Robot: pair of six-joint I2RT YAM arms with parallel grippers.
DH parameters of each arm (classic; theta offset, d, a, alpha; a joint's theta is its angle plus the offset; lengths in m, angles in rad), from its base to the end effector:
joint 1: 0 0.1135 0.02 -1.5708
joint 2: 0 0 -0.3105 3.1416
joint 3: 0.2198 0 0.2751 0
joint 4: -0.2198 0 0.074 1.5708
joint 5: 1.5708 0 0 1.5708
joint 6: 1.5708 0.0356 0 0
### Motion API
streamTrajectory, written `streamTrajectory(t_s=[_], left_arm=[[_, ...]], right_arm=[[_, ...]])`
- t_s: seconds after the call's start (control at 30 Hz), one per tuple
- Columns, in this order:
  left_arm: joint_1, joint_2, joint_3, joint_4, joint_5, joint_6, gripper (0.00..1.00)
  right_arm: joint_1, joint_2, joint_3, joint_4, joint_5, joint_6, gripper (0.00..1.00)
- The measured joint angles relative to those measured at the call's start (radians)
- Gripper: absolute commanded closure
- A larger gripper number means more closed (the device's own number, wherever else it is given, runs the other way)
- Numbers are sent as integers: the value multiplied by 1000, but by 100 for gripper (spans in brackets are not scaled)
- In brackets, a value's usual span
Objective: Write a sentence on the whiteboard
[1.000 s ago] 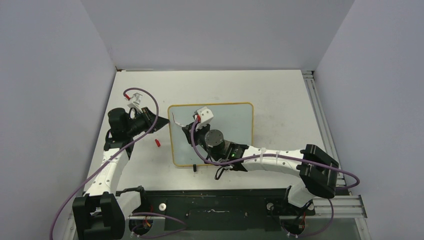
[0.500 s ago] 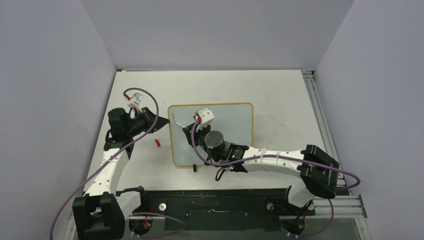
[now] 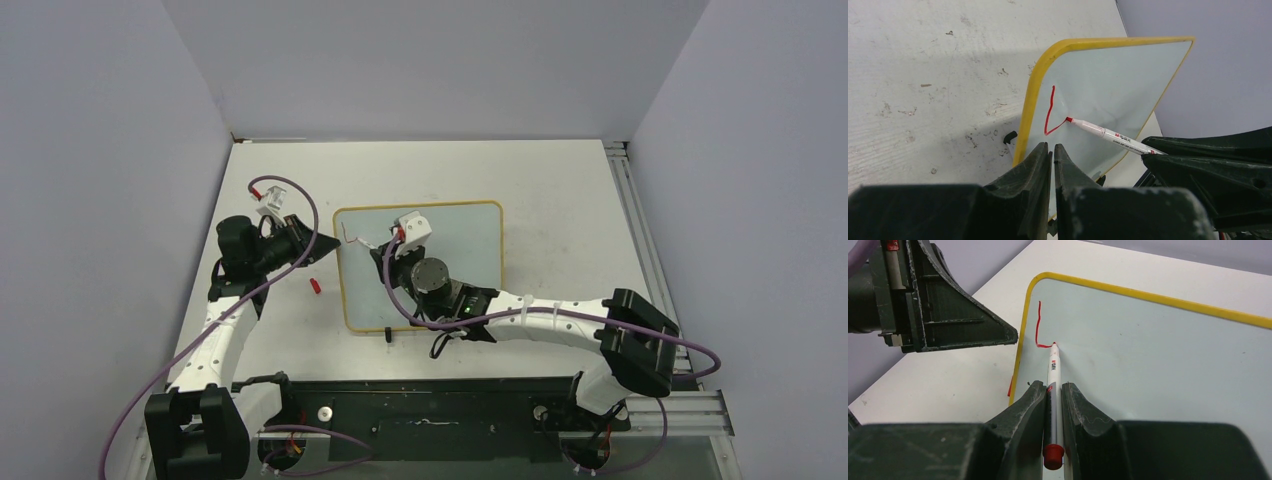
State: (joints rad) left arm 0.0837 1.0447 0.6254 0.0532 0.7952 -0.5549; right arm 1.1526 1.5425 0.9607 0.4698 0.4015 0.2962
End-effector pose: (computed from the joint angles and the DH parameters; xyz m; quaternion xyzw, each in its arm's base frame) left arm 0.2274 -0.0064 0.2921 -0.0302 0.7902 -0.4322 0.4335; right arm 0.1648 0.3367 0.3145 -0.1825 0.7198 0.3214 0.5876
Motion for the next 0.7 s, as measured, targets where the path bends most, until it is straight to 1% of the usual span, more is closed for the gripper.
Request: streamTrajectory(t_s=[0.33, 0.37, 0.53, 0.7], left_arm=[[0, 0, 0, 0, 3, 0, 93], [0, 0, 0, 0, 3, 0, 93], [0, 0, 0, -3, 2, 1, 80], [0, 0, 0, -23, -6, 10, 79]], right_arm=[[-10, 0, 23, 1, 5, -17, 95], [-11, 0, 23, 1, 5, -17, 95], [-13, 0, 23, 1, 5, -20, 95], [-13, 0, 24, 0, 5, -21, 95]])
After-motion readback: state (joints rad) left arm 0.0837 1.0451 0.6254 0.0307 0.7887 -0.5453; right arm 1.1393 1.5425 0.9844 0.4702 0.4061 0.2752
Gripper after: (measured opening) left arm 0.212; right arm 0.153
